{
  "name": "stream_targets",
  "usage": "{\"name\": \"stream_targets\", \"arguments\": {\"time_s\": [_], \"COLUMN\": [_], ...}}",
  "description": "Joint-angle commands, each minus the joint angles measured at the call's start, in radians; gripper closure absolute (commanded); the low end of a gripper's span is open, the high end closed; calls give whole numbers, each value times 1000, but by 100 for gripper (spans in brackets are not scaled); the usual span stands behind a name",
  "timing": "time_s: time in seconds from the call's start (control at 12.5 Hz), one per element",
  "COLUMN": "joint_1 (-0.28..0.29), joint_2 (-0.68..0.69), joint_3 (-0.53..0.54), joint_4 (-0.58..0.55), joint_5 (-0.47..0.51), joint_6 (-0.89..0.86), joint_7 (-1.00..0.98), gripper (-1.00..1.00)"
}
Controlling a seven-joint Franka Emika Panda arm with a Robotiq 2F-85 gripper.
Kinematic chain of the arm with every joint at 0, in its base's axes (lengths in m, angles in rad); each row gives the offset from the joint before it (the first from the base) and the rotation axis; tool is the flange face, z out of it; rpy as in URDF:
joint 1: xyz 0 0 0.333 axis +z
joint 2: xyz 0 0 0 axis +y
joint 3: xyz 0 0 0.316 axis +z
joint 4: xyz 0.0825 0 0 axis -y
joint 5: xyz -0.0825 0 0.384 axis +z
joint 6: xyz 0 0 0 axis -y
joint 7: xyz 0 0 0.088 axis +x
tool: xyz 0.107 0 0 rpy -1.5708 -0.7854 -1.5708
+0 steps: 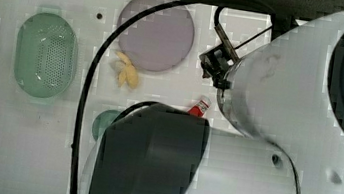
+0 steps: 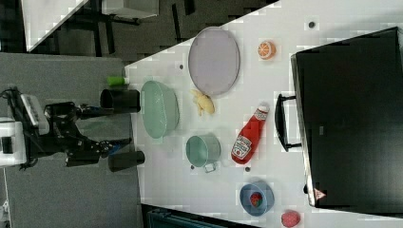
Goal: Pick Ketchup from oven and place it on table.
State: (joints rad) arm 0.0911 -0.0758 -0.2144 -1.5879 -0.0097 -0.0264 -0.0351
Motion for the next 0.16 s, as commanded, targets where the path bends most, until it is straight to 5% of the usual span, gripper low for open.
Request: {"name": "stream_targets", "arguments": {"time_s": [0.08,0.16], "joint_1": [11,11], "joint_2": [32,34], "joint_3": [10,10], "joint_4": [7,7], "joint_5": [-10,-10], "joint_6": [9,9], "joint_7": [36,36], "gripper": [-100,-100]}}
